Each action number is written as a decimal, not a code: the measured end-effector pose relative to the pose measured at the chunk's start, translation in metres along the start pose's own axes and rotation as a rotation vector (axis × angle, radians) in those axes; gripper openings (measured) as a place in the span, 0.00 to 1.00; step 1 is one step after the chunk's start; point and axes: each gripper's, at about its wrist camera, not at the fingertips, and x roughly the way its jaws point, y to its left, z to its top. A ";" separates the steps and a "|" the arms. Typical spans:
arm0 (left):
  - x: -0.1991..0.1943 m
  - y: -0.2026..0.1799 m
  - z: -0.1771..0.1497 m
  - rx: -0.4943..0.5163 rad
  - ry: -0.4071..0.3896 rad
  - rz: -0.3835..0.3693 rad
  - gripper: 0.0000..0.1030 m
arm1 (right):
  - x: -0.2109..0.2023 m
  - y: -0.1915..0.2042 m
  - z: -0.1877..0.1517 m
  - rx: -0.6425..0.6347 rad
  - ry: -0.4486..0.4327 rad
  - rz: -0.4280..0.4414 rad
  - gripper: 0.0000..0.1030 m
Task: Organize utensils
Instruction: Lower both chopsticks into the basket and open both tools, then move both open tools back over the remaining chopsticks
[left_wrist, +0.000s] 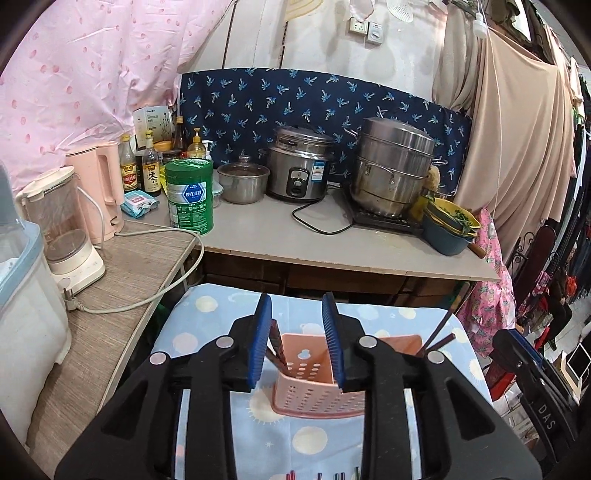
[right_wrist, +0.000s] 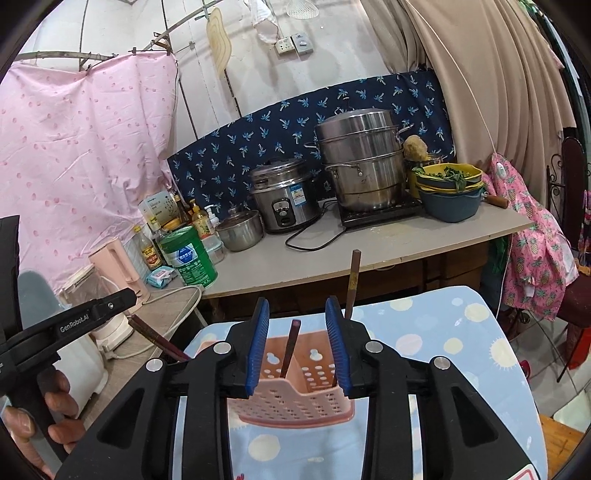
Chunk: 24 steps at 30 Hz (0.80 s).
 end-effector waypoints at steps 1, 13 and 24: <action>-0.004 0.000 -0.002 0.003 -0.001 0.002 0.26 | -0.004 0.001 -0.001 -0.005 -0.001 -0.002 0.32; -0.057 0.018 -0.073 0.052 0.047 0.038 0.27 | -0.068 0.003 -0.071 -0.083 0.085 -0.026 0.34; -0.078 0.042 -0.176 0.040 0.205 0.070 0.27 | -0.103 0.004 -0.181 -0.137 0.284 -0.038 0.34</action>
